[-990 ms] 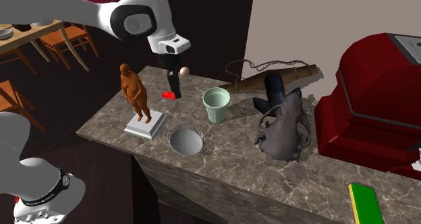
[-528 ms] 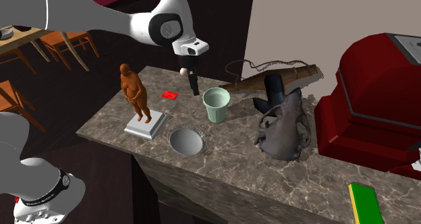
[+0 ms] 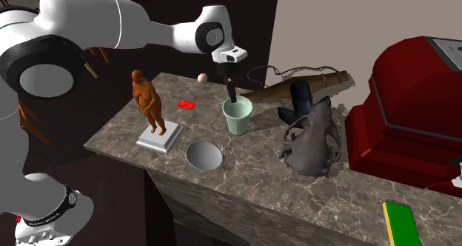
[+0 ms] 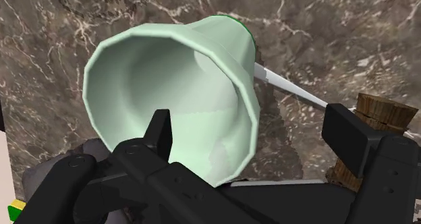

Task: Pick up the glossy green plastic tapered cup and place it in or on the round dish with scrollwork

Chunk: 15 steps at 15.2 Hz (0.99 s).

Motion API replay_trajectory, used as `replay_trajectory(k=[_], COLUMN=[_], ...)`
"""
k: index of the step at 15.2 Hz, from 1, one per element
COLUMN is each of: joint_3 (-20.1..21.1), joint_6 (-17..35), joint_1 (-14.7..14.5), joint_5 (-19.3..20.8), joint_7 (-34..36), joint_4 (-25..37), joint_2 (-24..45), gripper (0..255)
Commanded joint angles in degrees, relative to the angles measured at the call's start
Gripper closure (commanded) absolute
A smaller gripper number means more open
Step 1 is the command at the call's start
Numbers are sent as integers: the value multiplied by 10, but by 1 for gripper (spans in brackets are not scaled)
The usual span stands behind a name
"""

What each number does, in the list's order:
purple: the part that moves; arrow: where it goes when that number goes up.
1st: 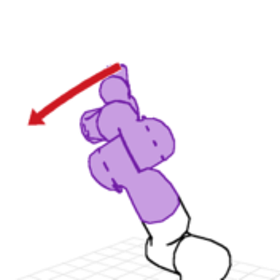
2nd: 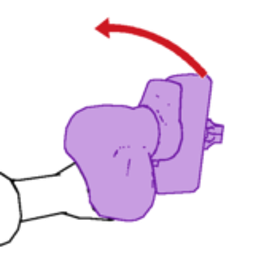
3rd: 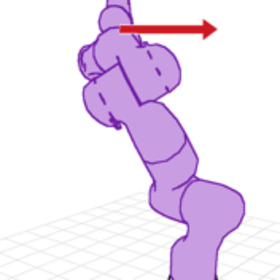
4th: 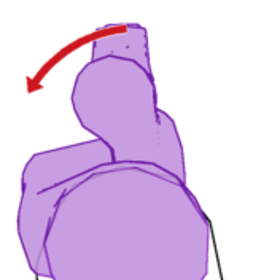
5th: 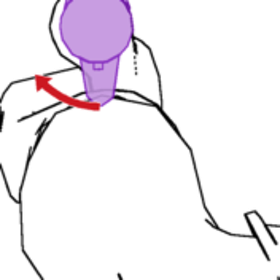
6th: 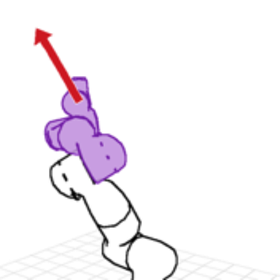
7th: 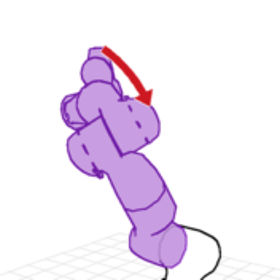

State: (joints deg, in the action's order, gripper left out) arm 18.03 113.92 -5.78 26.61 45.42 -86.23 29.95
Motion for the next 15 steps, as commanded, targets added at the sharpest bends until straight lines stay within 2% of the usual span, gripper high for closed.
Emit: replay_trajectory(k=[1, 7, 15], joint_3=[-3, -9, -9], joint_6=[5, 37, 37], joint_1=[-3, 1, 1], joint_5=[5, 14, 14], joint_7=[5, 11, 11], joint_4=[7, -7, -7], joint_2=[13, 30, 30], gripper=[0, 0, 0])
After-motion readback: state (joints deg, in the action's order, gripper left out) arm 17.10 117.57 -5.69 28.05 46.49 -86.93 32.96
